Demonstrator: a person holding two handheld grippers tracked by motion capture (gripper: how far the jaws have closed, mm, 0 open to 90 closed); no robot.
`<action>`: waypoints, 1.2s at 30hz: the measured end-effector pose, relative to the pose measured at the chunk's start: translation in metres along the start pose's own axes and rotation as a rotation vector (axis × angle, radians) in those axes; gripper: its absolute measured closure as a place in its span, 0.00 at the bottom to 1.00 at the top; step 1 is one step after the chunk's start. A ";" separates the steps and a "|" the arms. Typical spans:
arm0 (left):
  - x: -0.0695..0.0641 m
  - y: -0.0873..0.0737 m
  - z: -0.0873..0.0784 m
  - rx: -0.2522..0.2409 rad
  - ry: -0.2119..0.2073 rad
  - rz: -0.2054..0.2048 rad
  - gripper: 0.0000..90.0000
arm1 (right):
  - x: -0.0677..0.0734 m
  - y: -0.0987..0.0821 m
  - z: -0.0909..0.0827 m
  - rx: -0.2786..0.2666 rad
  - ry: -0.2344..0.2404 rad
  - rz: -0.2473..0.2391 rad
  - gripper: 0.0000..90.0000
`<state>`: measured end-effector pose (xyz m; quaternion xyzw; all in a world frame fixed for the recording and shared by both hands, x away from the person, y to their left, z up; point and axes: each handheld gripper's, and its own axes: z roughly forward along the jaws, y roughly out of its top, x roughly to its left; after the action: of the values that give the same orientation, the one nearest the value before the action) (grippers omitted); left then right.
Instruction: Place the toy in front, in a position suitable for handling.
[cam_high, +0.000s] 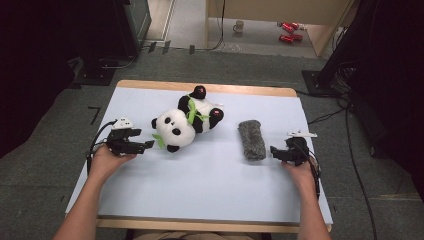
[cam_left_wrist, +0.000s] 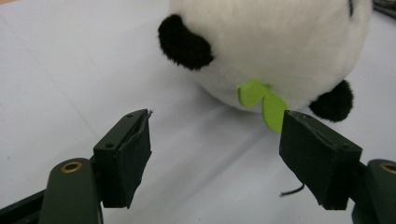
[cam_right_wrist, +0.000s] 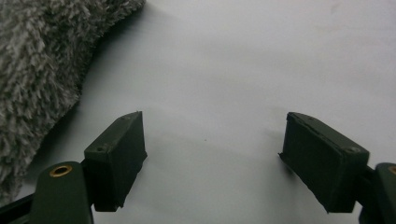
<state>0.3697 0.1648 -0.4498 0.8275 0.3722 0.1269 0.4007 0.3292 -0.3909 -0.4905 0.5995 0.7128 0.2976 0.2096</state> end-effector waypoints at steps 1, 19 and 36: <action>-0.001 0.001 -0.001 -0.007 -0.005 -0.002 0.27 | 0.000 0.000 0.000 0.000 0.000 0.000 0.25; -0.023 0.042 -0.002 -0.013 -0.052 -0.004 0.28 | 0.025 0.019 -0.029 -0.113 0.022 -0.026 0.27; -0.039 0.069 0.005 -0.010 -0.096 0.053 0.36 | 0.037 0.016 -0.041 -0.106 0.039 -0.027 0.28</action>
<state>0.3810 0.1059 -0.3970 0.8403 0.3297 0.0993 0.4187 0.3070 -0.3605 -0.4471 0.5721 0.7080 0.3436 0.2309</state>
